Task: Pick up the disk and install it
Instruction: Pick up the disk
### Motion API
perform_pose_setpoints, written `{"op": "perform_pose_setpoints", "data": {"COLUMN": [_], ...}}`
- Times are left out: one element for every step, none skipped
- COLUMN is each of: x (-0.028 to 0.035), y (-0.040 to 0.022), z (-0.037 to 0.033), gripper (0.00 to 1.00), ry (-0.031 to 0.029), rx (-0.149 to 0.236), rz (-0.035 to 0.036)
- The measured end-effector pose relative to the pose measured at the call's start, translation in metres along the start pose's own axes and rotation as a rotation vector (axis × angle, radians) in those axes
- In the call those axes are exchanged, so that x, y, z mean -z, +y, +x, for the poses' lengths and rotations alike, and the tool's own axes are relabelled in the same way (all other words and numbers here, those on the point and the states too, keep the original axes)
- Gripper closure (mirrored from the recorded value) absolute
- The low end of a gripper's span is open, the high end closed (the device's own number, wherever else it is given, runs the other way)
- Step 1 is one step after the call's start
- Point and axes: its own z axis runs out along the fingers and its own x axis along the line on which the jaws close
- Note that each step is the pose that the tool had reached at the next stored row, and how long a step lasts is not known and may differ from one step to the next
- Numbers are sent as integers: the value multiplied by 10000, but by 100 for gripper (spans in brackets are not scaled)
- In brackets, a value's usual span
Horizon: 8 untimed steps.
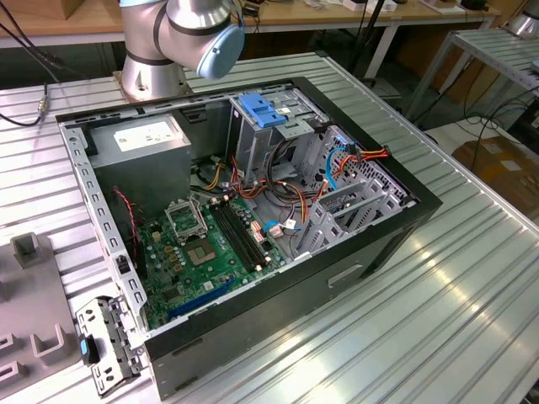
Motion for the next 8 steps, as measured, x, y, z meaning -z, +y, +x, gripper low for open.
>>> {"op": "perform_pose_setpoints", "data": {"x": [0,0,0,0,0,0,0,0], "y": [0,0,0,0,0,0,0,0], "z": [0,0,0,0,0,0,0,0], "gripper": [58,58,58,58,58,58,58,58], "ry": [0,0,0,0,0,0,0,0], "rx": [2,2,3,4,5,6,7,7], "rz": [0,0,0,0,0,0,0,0]}}
